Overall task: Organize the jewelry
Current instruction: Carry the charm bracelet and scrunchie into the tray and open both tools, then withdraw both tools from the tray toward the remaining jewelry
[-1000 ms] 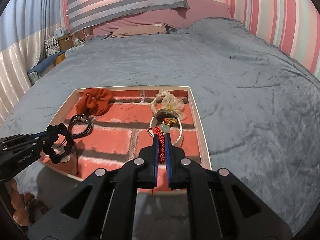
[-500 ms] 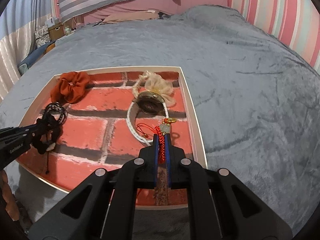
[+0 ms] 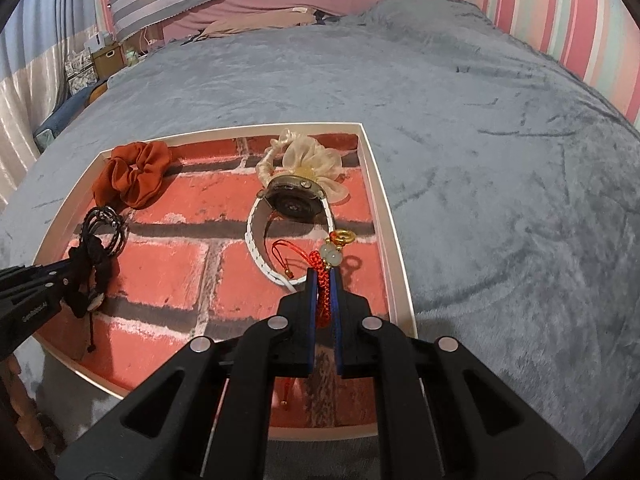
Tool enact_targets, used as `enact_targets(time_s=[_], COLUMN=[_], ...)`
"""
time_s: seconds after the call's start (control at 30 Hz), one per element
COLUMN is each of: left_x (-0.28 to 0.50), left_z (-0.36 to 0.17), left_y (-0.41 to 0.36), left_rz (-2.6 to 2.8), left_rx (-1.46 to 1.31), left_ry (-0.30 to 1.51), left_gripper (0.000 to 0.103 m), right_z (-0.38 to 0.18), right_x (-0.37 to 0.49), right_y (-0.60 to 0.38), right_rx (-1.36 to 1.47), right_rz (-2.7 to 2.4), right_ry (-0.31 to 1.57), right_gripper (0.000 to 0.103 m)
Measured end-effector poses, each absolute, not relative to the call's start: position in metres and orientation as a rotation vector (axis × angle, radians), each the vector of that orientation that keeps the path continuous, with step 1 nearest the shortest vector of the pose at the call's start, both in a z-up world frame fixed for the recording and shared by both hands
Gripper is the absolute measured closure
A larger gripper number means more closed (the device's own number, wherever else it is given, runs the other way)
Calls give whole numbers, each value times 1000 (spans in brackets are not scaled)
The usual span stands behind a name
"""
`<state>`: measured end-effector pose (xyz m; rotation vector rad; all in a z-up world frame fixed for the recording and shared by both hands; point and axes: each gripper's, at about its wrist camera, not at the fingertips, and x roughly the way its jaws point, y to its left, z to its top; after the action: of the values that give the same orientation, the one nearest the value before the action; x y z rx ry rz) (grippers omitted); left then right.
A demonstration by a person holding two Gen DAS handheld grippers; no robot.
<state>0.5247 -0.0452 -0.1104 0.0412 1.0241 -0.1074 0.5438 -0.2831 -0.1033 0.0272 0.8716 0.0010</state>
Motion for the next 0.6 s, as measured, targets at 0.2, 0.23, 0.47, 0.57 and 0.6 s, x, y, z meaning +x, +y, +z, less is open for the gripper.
enact_targets(time_s=[0.2, 0.23, 0.47, 0.57, 0.6], left_x=[519, 516, 499, 479, 469], left_z=[-106, -103, -83, -63, -54], left_y=[-42, -41, -30, -21, -17], left_rz=[-98, -90, -118, -143, -163], left_rx=[48, 48, 7, -18, -27], left_ry=[1024, 1009, 990, 924, 896], left_gripper=[59, 53, 50, 28, 24], right_z=[-98, -96, -76, -60, -56], right_x=[540, 538, 518, 500, 494], right_y=[-290, -290, -292, -296, -298], right_rx=[74, 72, 57, 53, 50], right_rz=[19, 20, 19, 14, 13], right_ry=[883, 881, 836, 785, 772], right_gripper=[69, 62, 43, 24, 20])
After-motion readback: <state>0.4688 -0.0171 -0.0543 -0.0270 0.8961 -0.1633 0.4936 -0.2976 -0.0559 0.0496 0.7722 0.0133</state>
